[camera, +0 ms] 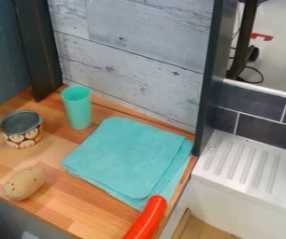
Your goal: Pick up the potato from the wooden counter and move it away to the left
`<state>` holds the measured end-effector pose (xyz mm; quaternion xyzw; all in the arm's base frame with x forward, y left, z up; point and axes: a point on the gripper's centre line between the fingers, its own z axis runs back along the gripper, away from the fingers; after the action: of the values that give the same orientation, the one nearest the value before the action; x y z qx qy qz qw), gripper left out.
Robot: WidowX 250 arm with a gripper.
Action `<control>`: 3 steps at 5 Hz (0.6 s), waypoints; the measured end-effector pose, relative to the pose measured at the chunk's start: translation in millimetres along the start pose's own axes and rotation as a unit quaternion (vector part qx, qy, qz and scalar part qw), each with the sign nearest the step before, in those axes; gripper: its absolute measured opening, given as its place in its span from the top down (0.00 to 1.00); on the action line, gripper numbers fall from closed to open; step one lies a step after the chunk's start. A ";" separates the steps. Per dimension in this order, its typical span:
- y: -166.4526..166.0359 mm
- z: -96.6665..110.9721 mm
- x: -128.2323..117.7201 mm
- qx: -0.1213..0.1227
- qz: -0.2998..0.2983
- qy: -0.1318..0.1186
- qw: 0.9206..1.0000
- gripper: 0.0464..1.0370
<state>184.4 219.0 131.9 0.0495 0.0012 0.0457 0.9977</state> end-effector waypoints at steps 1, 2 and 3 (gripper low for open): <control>-3.3 -7.8 -1.8 -0.009 -0.001 0.009 1.000 0.03; -24.8 -18.9 -15.3 -0.029 -0.034 0.003 0.999 0.03; -53.0 -19.9 -23.6 -0.034 -0.077 -0.001 0.996 0.03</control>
<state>165.6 166.4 106.8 0.0149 0.0021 -0.0314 0.9994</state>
